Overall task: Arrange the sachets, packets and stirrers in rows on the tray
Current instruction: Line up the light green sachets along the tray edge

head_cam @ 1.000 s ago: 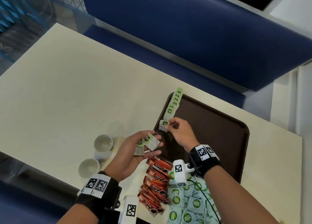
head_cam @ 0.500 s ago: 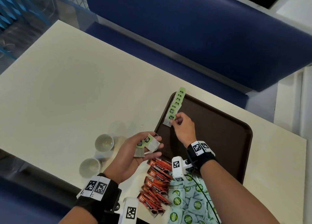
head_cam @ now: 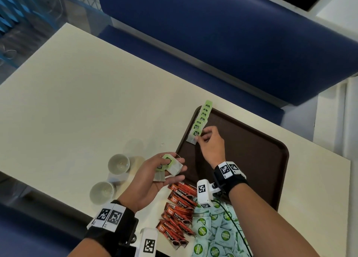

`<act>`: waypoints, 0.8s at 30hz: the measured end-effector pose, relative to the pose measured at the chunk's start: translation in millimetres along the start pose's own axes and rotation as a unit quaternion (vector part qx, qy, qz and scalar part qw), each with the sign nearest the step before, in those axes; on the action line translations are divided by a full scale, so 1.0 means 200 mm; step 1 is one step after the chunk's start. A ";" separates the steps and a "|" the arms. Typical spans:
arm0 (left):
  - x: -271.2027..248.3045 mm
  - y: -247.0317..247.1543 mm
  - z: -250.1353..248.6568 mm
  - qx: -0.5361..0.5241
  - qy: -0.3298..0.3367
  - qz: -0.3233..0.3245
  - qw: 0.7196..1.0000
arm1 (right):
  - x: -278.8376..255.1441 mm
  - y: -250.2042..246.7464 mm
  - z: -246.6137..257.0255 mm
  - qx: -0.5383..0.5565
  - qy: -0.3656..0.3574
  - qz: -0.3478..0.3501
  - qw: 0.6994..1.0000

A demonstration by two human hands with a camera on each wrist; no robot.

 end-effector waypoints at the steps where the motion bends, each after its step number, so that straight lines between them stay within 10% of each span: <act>1: 0.00 0.00 0.00 0.000 0.000 0.002 1.000 | -0.01 -0.02 0.00 0.001 0.007 -0.010 1.000; 5: 0.01 0.03 0.00 0.026 -0.001 0.006 1.000 | -0.10 -0.08 0.06 0.040 0.013 -0.023 0.999; 13: 0.04 0.04 0.00 0.123 -0.018 -0.014 0.992 | -0.42 0.05 0.49 0.019 -0.113 0.328 0.938; 24: 0.02 0.06 0.01 0.168 -0.011 -0.010 0.986 | -0.40 -0.11 0.56 -0.070 -0.175 0.281 0.941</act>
Point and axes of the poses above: each hand's wrist, its own x-axis towards the middle knuckle, its own y-axis out of the palm, z = x × y, the point moved 9 cm from there along x, towards the middle knuckle, and after that the axes turned 5 degrees about z, right-handed, at the moved point
